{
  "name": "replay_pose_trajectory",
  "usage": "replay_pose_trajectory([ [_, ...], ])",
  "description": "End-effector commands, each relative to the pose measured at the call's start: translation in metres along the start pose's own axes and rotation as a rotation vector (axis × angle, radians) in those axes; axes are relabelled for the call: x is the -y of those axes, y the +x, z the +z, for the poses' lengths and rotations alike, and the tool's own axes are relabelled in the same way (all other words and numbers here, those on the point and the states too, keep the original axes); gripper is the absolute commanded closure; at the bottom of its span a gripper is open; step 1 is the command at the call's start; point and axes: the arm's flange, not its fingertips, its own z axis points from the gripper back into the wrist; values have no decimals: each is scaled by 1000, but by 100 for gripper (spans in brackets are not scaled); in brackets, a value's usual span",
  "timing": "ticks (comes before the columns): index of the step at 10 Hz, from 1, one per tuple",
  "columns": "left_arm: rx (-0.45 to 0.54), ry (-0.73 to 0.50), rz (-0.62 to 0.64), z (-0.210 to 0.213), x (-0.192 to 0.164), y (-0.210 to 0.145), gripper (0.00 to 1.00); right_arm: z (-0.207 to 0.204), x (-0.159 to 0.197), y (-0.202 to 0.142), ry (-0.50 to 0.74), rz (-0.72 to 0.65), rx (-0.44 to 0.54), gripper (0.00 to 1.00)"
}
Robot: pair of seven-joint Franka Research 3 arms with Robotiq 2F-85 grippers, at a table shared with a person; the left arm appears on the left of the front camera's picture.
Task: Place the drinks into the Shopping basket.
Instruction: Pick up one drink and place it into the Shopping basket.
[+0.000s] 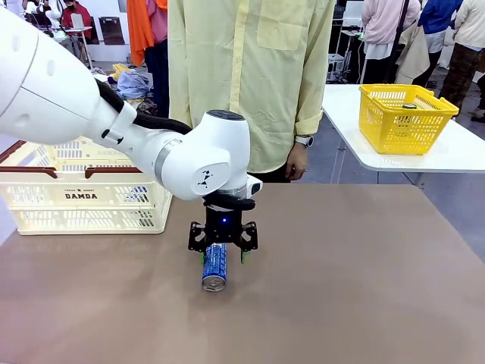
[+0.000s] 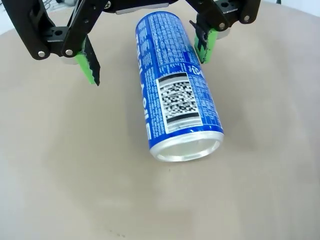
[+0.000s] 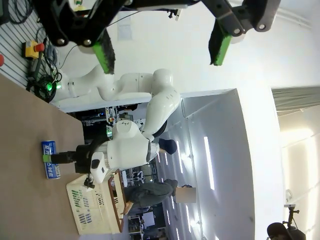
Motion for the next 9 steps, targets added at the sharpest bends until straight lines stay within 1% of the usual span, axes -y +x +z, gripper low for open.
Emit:
replay_pose_trajectory([
  [1,9,37,46,-6,-2,7,0,0,-5,0,7,-8,-2,0],
  [4,-27,45,31,-25,-7,16,0,0,-5,0,7,-8,-2,0],
  [5,-25,50,21,-30,-8,18,0,0,-5,0,7,-8,-2,0],
  [6,-52,24,-20,-32,-8,18,0,0,-5,0,7,-8,-2,0],
  [8,-20,-26,-25,-28,-11,18,0,0,-5,0,7,-8,-2,0],
  [9,4,-13,-45,-27,-11,18,60,0,-5,0,7,-8,-2,0],
])
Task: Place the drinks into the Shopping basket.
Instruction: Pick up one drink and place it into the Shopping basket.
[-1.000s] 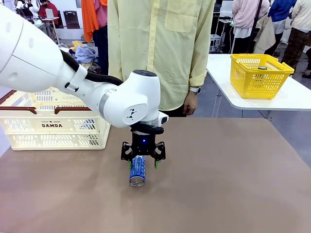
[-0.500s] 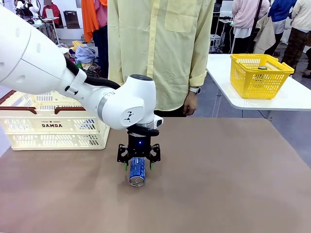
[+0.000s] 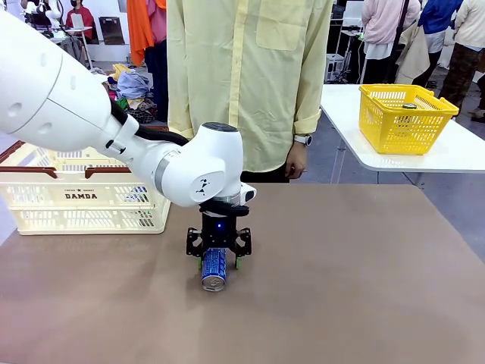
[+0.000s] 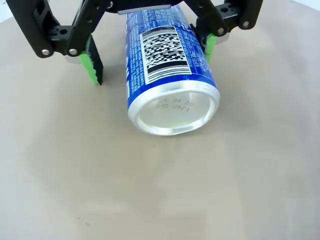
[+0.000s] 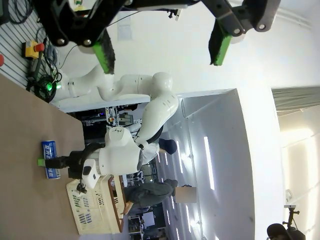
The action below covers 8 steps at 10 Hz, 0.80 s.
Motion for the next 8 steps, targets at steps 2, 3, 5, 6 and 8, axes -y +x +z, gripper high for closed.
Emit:
replay_pose_trajectory([
  [2,33,-19,-37,0,-6,-1,100,0,-5,0,7,-8,-2,0],
  [3,42,-23,-50,-2,-7,-1,100,0,-5,0,7,-8,-2,0],
  [5,45,-29,-83,-5,-8,-1,100,0,-5,0,7,-8,-2,0],
  [6,62,-39,-82,-4,-8,-1,100,0,-5,0,7,-8,-2,0],
  [8,145,-54,-92,22,-13,-4,100,0,-5,0,7,-8,-2,0],
])
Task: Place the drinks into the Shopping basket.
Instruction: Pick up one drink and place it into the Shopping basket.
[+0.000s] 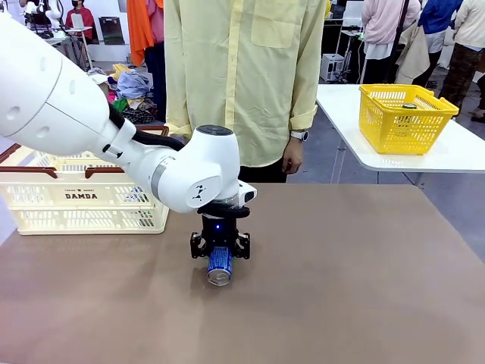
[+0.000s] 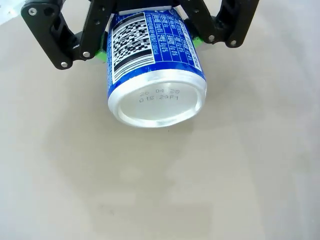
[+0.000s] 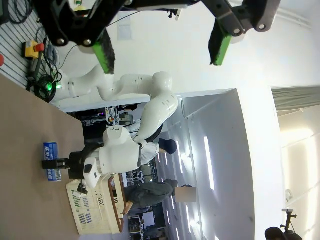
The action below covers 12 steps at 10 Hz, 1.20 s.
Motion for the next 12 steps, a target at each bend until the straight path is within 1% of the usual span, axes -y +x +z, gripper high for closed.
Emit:
replay_pose_trajectory([
  [1,126,-24,-20,51,-20,-2,100,0,-5,0,7,-8,-2,0],
  [2,174,-40,-24,90,-36,8,100,0,-5,0,7,-8,-2,0],
  [3,172,-117,-123,137,-55,25,100,0,-5,0,7,-8,-2,0],
  [4,177,-164,-234,193,-83,52,100,0,-5,0,7,-8,-2,0],
  [5,202,-273,-304,238,-110,74,100,0,-5,0,7,-8,-2,0],
  [6,260,-270,-230,268,-137,93,100,0,-5,0,7,-8,-2,0],
  [7,282,-343,-232,285,-164,106,100,0,-5,0,7,-8,-2,0],
  [8,305,-360,-184,291,-196,115,100,0,-5,0,7,-8,-2,0],
  [9,300,-350,-113,287,-229,119,100,0,-5,0,7,-8,-2,0],
  [10,344,-338,92,279,-248,115,100,0,-5,0,7,-8,-2,0],
  [11,327,-329,-162,302,-218,116,100,0,-5,0,7,-8,-2,0],
  [12,327,-329,-162,302,-218,116,100,0,-5,0,7,-8,-2,0],
])
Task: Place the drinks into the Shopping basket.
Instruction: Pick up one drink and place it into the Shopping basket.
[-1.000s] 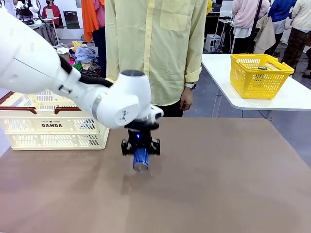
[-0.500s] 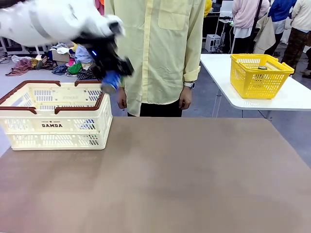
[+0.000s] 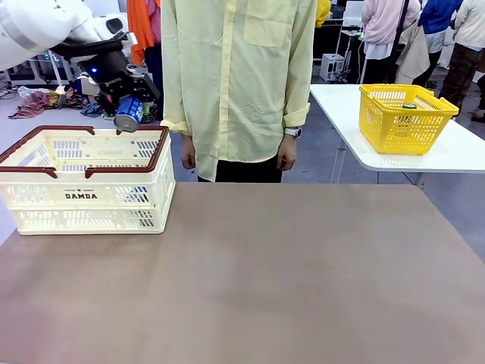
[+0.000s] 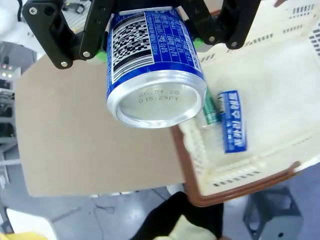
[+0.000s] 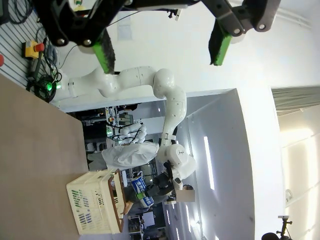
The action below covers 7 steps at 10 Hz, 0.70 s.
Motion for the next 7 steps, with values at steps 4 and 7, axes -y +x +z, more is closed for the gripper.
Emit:
replay_pose_trajectory([
  [4,-5,-17,-58,-2,34,-3,100,0,-5,0,7,-8,-2,0],
  [7,-36,110,-4,-35,-10,40,100,0,-5,0,7,-8,-2,0],
])
